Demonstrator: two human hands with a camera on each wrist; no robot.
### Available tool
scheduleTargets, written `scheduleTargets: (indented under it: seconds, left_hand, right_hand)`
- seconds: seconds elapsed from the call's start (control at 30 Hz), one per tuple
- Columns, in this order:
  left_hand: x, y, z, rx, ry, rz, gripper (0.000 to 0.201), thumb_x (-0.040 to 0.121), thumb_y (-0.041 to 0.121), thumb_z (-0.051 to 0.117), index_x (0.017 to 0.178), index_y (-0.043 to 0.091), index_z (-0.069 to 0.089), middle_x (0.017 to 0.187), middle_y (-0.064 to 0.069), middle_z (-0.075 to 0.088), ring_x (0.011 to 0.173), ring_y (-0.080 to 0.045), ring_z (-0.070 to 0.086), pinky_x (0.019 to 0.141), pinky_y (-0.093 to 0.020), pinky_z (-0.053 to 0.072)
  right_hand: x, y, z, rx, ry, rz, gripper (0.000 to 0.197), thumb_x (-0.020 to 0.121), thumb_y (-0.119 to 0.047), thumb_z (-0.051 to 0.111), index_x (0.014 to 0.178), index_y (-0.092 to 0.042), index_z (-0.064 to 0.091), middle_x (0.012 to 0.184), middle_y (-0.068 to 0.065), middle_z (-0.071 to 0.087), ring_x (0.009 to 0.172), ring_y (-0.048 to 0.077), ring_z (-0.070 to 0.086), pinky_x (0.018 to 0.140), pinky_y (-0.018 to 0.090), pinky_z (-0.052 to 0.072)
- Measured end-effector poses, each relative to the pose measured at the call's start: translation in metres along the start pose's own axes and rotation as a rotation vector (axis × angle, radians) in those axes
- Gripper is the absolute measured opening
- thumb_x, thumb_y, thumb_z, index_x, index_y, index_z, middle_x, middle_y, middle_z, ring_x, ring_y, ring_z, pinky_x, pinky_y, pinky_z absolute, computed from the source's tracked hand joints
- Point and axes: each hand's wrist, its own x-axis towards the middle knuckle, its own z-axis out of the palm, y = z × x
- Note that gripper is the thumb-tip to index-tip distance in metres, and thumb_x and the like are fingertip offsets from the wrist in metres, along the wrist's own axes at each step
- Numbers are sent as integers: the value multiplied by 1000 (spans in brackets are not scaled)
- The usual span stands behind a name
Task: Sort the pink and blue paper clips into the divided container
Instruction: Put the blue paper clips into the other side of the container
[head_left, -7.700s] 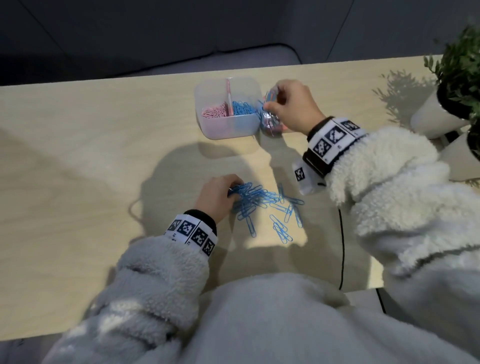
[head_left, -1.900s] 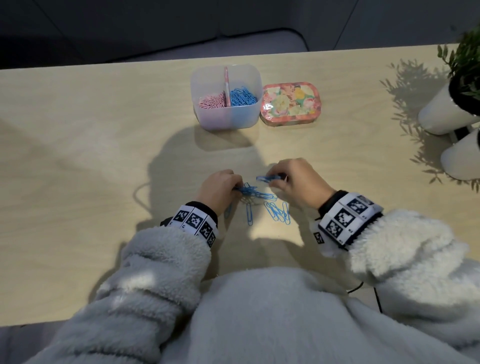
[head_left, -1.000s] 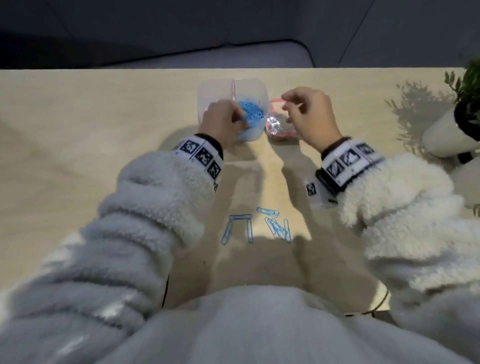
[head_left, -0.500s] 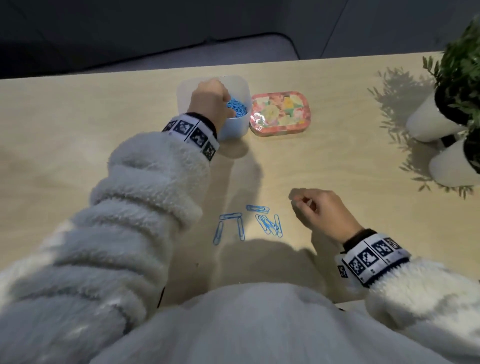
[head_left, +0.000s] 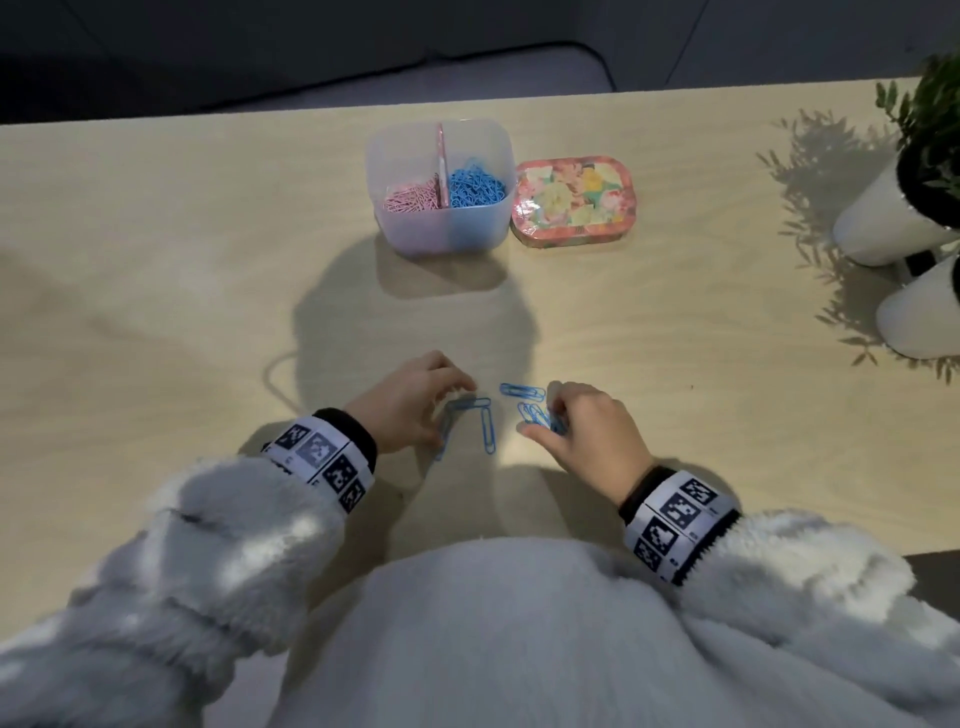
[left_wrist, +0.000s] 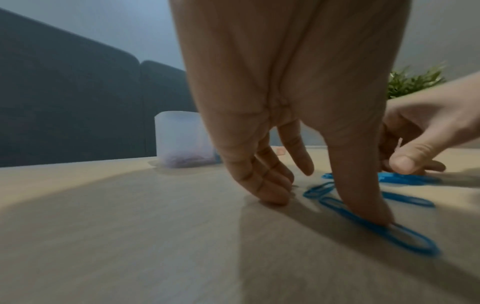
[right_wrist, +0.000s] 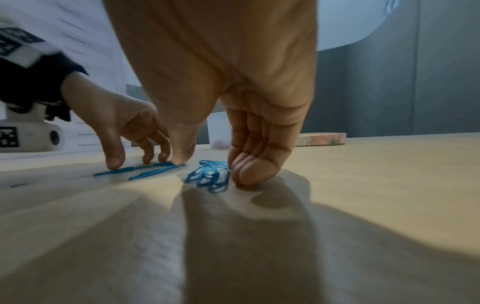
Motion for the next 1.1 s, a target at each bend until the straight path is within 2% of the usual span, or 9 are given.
scheduleTargets:
  seconds: [0.1, 0.23, 0.37, 0.53, 0.67, 0.77, 0.87, 0.97, 1.1]
  left_hand:
    - [7, 9, 9, 31, 33, 11, 69, 55, 12, 83, 119, 11, 56, 113, -11, 50, 100, -24, 51, 91, -29, 42]
    - [15, 26, 24, 201, 115, 67, 58, 59, 19, 80, 114, 17, 59, 115, -8, 54, 101, -28, 49, 86, -39, 47]
    - [18, 29, 32, 413, 65, 253, 49, 41, 24, 86, 86, 18, 69, 90, -7, 67, 75, -31, 61, 64, -35, 56]
    - [17, 26, 29, 589, -56, 317, 34, 47, 42, 82, 71, 24, 65, 78, 1, 64, 68, -22, 60, 55, -24, 51]
    - [19, 28, 25, 723, -54, 275, 39, 72, 57, 37, 65, 27, 61, 74, 9, 62, 66, -13, 60, 55, -22, 42]
    - [17, 28, 29, 755, -54, 285, 32, 79, 43, 35, 67, 24, 58, 69, 9, 61, 63, -14, 58, 63, -23, 32]
    - [17, 27, 35, 757, -3, 295, 29, 78, 40, 37, 63, 24, 56, 61, 10, 59, 61, -14, 57, 63, -27, 25]
    - [15, 28, 38, 761, 59, 250, 33, 73, 44, 35, 59, 25, 58, 63, 11, 60, 63, -14, 58, 62, -27, 25]
    - [9, 23, 36, 702, 124, 239, 29, 73, 45, 39, 62, 24, 55, 66, 8, 59, 71, -16, 48, 62, -27, 25]
  right_hand:
    - [4, -9, 3, -25, -20, -10, 26, 77, -30, 69, 84, -11, 52, 90, 12, 61, 88, 31, 56, 72, 34, 38]
    - [5, -10, 7, 23, -65, -19, 11, 79, -13, 63, 82, -13, 53, 91, 11, 62, 88, 31, 57, 71, 33, 38]
    - [3, -5, 4, 29, -88, -28, 7, 78, -6, 59, 83, -9, 55, 91, 13, 60, 88, 31, 56, 72, 32, 38]
    - [0, -8, 3, -125, -123, -126, 13, 85, -5, 47, 96, -1, 54, 104, 20, 58, 100, 34, 54, 80, 37, 43]
    - [2, -15, 4, -262, -148, -175, 22, 92, -6, 40, 108, 2, 52, 114, 23, 56, 109, 34, 53, 85, 37, 44]
    - [7, -11, 2, -281, -192, -200, 21, 88, -4, 42, 105, 2, 52, 109, 22, 57, 105, 34, 54, 85, 37, 42]
    - [14, 2, -5, 28, -226, -145, 7, 84, -3, 46, 84, -6, 52, 83, 19, 59, 75, 32, 56, 66, 33, 37]
    - [20, 11, -15, 531, -236, 36, 21, 87, 2, 41, 73, -13, 47, 66, 15, 54, 49, 13, 53, 50, 23, 39]
    - [28, 15, -22, 1014, -199, 266, 30, 91, 8, 26, 78, -9, 47, 65, 12, 52, 58, 17, 61, 44, 19, 45]
